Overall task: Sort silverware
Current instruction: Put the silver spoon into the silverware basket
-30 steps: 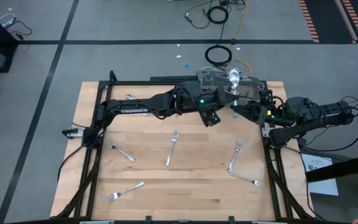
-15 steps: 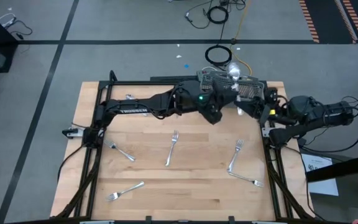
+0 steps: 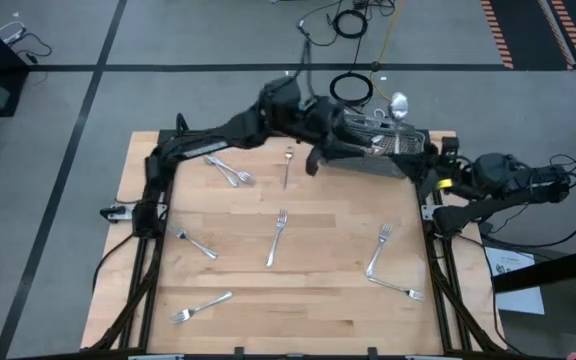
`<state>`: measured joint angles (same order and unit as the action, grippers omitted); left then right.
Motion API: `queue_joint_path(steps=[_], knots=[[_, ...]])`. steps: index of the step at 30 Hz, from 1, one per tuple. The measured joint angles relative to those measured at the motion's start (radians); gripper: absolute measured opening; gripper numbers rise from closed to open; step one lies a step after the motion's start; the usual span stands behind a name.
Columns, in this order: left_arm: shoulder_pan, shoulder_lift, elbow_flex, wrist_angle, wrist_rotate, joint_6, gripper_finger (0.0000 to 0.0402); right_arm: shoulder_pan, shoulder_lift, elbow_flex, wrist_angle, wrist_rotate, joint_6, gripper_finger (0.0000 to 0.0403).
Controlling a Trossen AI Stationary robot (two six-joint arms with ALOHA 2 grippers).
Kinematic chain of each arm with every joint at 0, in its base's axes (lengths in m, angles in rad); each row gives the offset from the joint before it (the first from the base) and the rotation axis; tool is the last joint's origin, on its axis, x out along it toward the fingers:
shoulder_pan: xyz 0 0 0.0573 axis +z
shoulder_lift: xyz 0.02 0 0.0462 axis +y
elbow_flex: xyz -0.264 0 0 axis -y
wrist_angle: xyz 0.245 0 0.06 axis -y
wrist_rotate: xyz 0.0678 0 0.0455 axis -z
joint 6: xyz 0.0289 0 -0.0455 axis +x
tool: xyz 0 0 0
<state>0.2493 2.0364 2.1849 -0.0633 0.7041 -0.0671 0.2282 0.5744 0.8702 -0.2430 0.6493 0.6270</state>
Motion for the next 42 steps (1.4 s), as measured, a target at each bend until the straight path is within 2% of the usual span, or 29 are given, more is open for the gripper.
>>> queue_joint_path(steps=[2, 4, 10, 15, 18, 21, 26, 29, 42], knots=[[0.019, 0.048, -0.001, 0.094, 0.094, -0.239, 0.0127, 0.0, 0.038, -0.001, 0.025, -0.009, -0.026, 0.0], [0.019, 0.09, -0.002, 0.169, 0.13, -0.37, 0.0127, 0.0, 0.079, -0.001, 0.079, -0.024, -0.068, 0.0], [0.021, 0.147, -0.001, 0.328, 0.205, -0.529, 0.0127, 0.001, 0.157, -0.003, 0.241, -0.039, -0.16, 0.0], [0.02, 0.149, -0.001, 0.453, 0.207, -0.549, 0.0127, 0.001, 0.166, -0.002, 0.239, -0.046, -0.16, 0.0], [0.036, 0.146, -0.001, 0.445, 0.156, -0.553, 0.0127, 0.001, 0.171, -0.003, 0.255, -0.045, -0.16, 0.0], [0.056, 0.146, 0.0, 0.406, 0.159, -0.55, 0.0127, -0.001, 0.182, -0.003, 0.271, -0.027, -0.164, 0.0], [0.077, 0.147, 0.0, 0.379, 0.272, -0.527, 0.0127, 0.001, 0.178, -0.003, 0.294, -0.009, -0.189, 0.0], [0.093, 0.147, -0.001, 0.382, 0.288, -0.529, 0.0127, 0.0, 0.175, -0.003, 0.314, 0.003, -0.207, 0.0], [0.09, 0.147, -0.001, 0.391, 0.175, -0.495, 0.0127, 0.001, 0.22, -0.003, 0.294, 0.002, -0.184, 0.0]])
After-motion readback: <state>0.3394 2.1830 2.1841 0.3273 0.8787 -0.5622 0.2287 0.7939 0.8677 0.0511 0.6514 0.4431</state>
